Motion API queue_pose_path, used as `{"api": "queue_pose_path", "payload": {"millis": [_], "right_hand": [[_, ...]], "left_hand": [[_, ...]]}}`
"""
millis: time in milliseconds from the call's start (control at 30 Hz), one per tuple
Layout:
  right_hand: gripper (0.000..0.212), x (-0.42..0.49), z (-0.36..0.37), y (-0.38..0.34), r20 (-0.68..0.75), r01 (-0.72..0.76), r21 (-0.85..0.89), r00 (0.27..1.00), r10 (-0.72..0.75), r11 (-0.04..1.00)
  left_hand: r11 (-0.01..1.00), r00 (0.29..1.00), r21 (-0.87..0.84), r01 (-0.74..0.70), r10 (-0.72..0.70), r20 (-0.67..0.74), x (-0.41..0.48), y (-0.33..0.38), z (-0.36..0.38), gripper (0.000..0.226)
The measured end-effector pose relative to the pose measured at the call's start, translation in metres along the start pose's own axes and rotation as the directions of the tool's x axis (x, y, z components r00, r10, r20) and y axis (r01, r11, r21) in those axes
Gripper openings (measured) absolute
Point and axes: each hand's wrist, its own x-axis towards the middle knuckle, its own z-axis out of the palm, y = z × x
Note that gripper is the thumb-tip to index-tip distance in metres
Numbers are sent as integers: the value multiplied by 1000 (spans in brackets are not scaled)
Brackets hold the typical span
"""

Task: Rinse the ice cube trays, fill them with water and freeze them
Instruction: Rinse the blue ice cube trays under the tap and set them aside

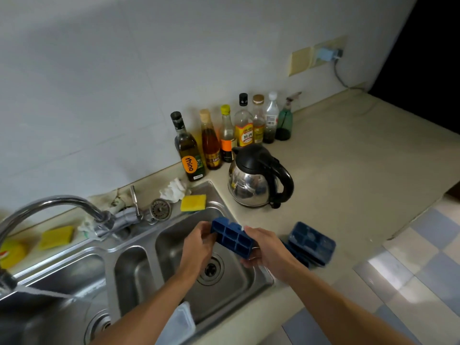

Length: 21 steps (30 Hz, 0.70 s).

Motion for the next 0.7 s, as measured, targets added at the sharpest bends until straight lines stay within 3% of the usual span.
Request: {"api": "queue_pose_path", "payload": {"millis": [133,200,267,367,467,600,700], "right_hand": [[44,-16,-40,-10,49,-47,-7,998,48,999],[49,-24,-64,-14,5,-28,-110,1000,28,994],[51,-32,-89,-18,-103,68,-302,989,-103,951],[46,-41,-127,-21,-223,137,-608,916,-334,782],[38,-43,-160,-17,-190,130,-796,874,-447,592],[53,-37,-185,4,-44,104,-930,921,-388,353],[65,-30,-190,19,-1,86,-954,957,-292,286]], "left_hand": [[987,998,-148,66,-63,29,-8,30,35,10],[991,997,-112,76,-73,33,-11,43,51,7],[993,992,-50,104,-100,74,-13,53,66,8],[980,977,172,98,-128,172,-15,61,90,9],[932,956,353,84,-175,235,-21,61,108,11],[879,949,453,147,-254,186,-26,55,120,10],[860,968,482,170,-237,80,-27,55,125,11]]}}
